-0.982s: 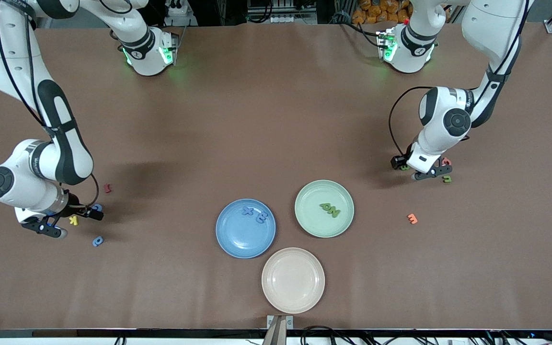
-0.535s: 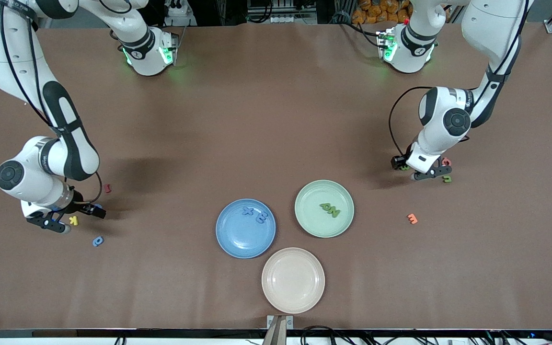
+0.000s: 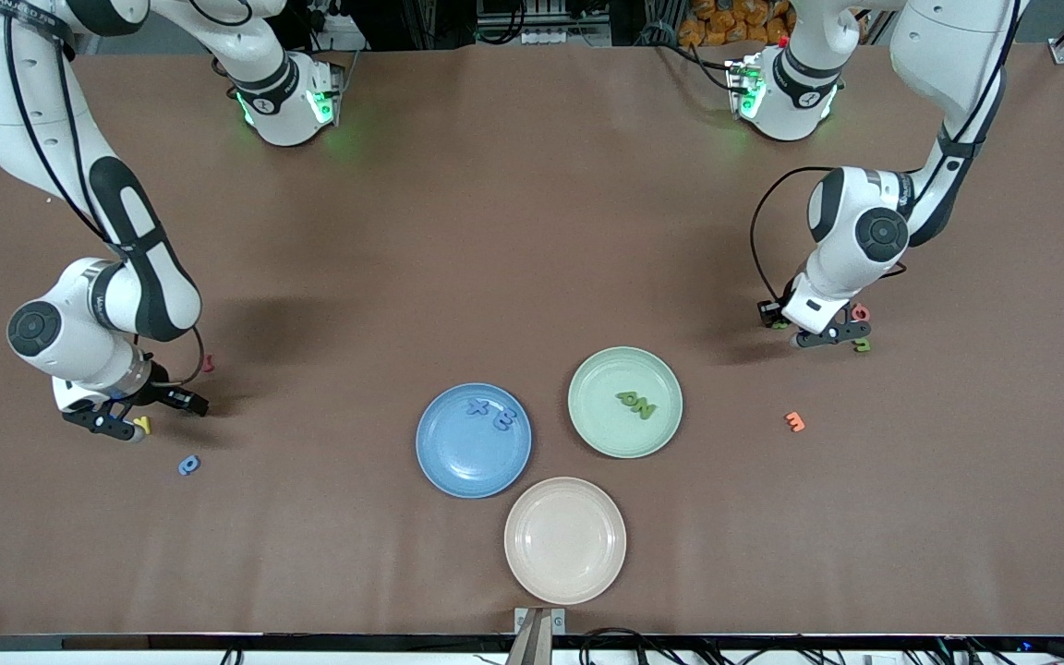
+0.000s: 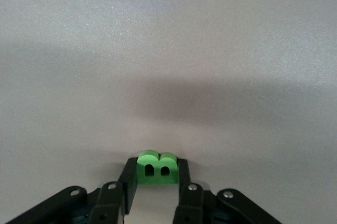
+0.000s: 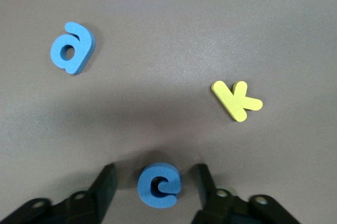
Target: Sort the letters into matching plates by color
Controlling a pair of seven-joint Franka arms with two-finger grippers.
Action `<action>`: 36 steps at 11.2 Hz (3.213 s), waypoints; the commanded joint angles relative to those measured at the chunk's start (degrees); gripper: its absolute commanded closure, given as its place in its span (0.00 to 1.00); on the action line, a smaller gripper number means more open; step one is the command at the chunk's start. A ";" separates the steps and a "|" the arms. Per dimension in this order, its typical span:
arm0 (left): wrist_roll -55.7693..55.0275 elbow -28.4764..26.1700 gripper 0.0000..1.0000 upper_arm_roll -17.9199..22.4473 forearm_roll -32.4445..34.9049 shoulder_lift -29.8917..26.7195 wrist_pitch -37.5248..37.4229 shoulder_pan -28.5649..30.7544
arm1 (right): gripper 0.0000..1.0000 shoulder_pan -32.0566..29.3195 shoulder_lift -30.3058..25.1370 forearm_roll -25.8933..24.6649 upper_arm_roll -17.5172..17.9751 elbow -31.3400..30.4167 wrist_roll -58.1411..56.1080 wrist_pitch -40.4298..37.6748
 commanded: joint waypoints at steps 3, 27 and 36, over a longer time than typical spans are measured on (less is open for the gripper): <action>1.07 2.82 1.00 0.10 0.17 -0.62 -1.00 0.17 | 0.98 -2.94 -2.22 -0.65 1.92 -2.67 -0.47 0.73; -1.92 41.77 0.83 -8.69 -2.11 18.54 -20.00 -13.28 | 0.91 30.97 11.65 5.16 7.90 28.71 47.07 -4.20; -0.95 36.87 0.00 -8.34 4.88 11.87 -29.23 -7.31 | 0.00 23.98 9.30 3.05 7.28 28.36 28.23 -12.16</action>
